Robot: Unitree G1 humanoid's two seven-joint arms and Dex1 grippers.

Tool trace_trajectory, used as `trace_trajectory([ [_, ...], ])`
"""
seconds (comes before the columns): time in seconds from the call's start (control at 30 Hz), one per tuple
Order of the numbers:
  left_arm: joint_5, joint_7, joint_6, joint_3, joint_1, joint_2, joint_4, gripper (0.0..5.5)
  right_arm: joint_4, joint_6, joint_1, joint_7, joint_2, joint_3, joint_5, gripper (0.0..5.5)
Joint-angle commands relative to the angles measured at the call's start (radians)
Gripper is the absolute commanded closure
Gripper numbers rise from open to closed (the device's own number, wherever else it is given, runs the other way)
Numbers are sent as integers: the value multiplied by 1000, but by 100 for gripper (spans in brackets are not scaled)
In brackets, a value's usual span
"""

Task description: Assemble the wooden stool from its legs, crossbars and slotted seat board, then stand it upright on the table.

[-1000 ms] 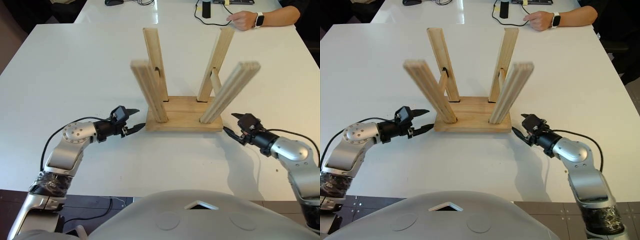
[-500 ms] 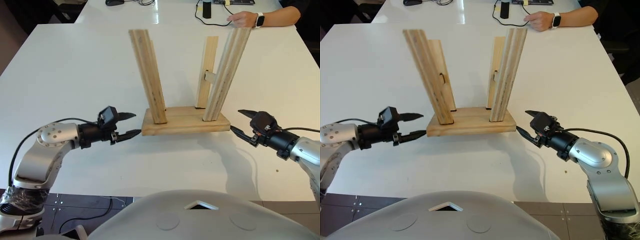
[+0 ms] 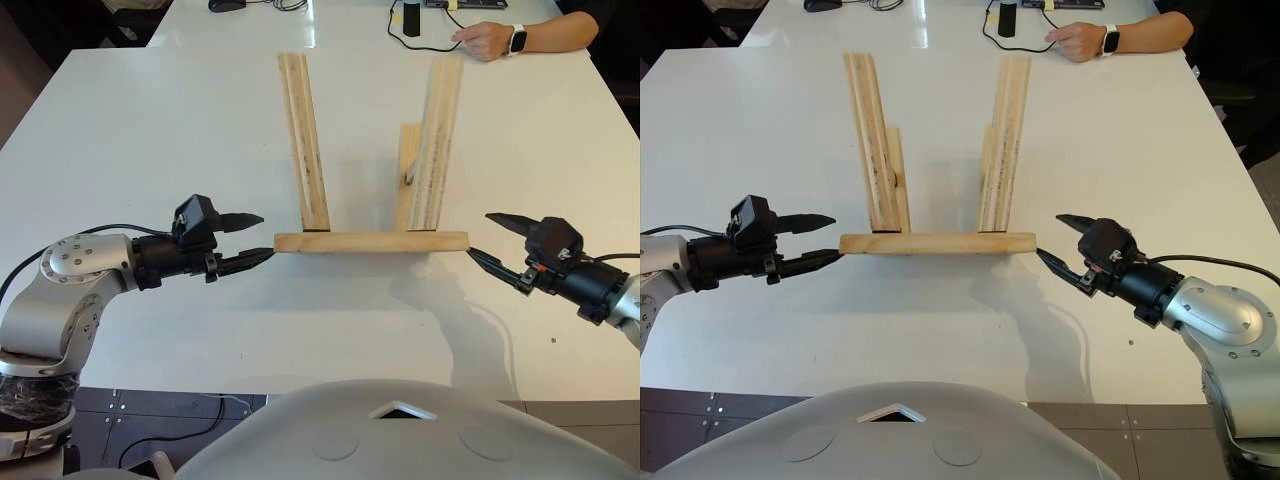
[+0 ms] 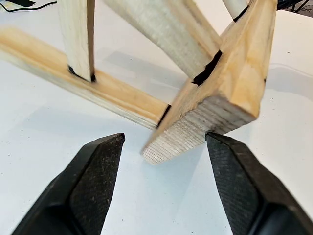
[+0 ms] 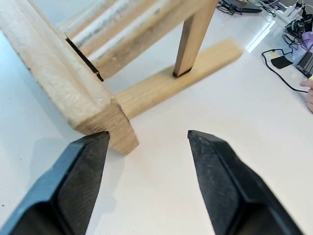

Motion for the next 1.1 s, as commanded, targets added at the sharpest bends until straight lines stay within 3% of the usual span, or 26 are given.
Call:
trace_trajectory([
  [0.03,-147,-67,15,-23,-59,-32,-98,242,-102,-2,-53,103,-15,9,194,252],
  [0.17,-103,-91,-11,-32,-48,-20,-69,242,-78,-7,-23,136,-33,7,185,252],
  [0.4,243,-125,-287,-189,-11,8,161,242,110,-91,46,238,-61,34,102,252],
  [0.53,280,-170,-365,-228,-50,-3,275,242,224,-146,29,313,-85,59,74,252],
  [0.83,362,-197,-542,-319,-213,-113,553,242,483,-308,-107,372,-62,327,-113,252],
  [1.1,396,-278,-661,-376,-276,-159,716,242,613,-386,-214,349,-2,451,-197,252],
])
